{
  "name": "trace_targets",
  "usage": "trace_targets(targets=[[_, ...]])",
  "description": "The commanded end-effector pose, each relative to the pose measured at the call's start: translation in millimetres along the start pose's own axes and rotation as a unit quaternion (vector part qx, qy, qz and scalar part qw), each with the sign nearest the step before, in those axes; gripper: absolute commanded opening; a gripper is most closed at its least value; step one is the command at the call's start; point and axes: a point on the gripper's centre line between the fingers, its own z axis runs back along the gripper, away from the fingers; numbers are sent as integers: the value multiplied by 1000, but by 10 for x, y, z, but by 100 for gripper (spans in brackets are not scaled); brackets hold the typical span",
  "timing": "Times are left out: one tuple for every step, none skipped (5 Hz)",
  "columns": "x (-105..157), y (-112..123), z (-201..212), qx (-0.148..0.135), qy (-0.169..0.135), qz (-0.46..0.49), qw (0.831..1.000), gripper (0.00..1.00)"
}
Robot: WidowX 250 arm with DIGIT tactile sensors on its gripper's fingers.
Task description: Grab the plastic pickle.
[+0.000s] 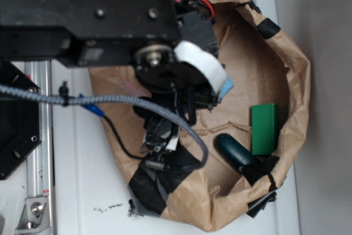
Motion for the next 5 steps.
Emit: trace_targets(targets=[[182,107,451,27,-55,9,998,100],[214,149,361,25,-50,8,998,100],[259,45,202,47,-57,-80,994,100],[274,33,-160,37,-39,-114,992,100],[297,11,-409,18,-30,-134,990,100]])
